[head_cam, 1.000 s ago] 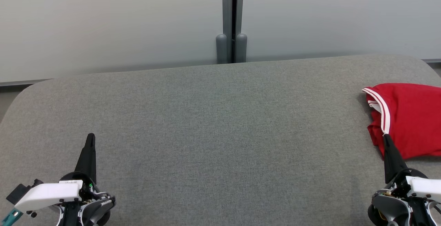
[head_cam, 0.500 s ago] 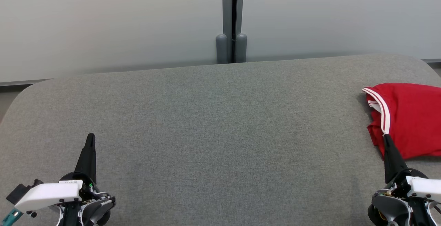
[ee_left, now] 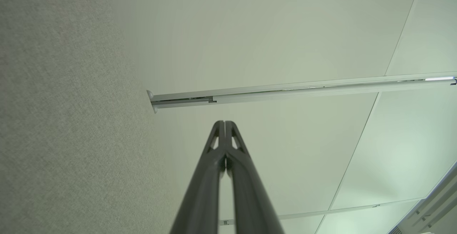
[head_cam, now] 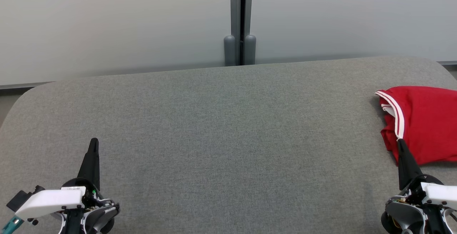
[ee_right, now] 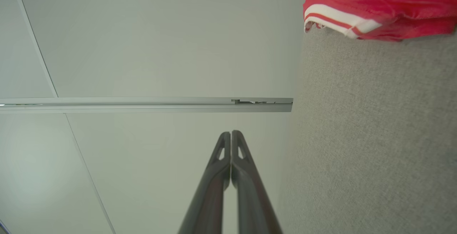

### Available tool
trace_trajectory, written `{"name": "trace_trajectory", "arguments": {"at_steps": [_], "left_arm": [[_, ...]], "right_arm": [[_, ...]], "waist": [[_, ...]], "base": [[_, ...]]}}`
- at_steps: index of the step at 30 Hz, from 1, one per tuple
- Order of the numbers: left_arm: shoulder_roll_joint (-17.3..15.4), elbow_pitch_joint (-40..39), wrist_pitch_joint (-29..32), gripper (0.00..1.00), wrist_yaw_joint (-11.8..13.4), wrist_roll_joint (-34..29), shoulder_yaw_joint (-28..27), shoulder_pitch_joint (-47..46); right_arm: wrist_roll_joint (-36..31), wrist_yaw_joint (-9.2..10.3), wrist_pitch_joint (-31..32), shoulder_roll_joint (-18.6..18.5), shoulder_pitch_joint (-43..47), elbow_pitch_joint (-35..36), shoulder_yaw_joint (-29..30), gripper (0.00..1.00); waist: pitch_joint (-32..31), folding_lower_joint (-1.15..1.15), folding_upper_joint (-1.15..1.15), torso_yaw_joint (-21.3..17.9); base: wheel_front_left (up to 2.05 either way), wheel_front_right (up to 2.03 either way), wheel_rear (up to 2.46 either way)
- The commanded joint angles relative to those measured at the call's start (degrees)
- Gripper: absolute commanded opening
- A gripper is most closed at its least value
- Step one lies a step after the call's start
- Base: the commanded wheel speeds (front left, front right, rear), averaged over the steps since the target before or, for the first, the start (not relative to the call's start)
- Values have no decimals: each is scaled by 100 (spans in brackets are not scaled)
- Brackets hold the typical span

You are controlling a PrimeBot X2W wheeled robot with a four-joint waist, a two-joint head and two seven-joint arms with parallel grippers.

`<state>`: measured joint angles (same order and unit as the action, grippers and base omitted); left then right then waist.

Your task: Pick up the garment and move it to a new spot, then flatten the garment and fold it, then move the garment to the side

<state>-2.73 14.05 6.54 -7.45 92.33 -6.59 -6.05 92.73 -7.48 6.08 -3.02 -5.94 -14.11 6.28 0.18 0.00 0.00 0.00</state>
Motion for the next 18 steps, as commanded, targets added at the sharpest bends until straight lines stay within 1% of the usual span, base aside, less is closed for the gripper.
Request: {"name": "trace_trajectory", "arguments": {"at_steps": [1,18], "left_arm": [[-12,4,23,0,-27,11,-21,-43],[-12,3,21,0,-27,13,-19,-43]], "right_arm": [[-21,-2,40,-6,-63,-6,7,0],[-28,-2,46,0,-63,-7,15,0]], "waist": [[0,0,0,0],[0,0,0,0]], "base": [[0,0,0],[0,0,0]]}}
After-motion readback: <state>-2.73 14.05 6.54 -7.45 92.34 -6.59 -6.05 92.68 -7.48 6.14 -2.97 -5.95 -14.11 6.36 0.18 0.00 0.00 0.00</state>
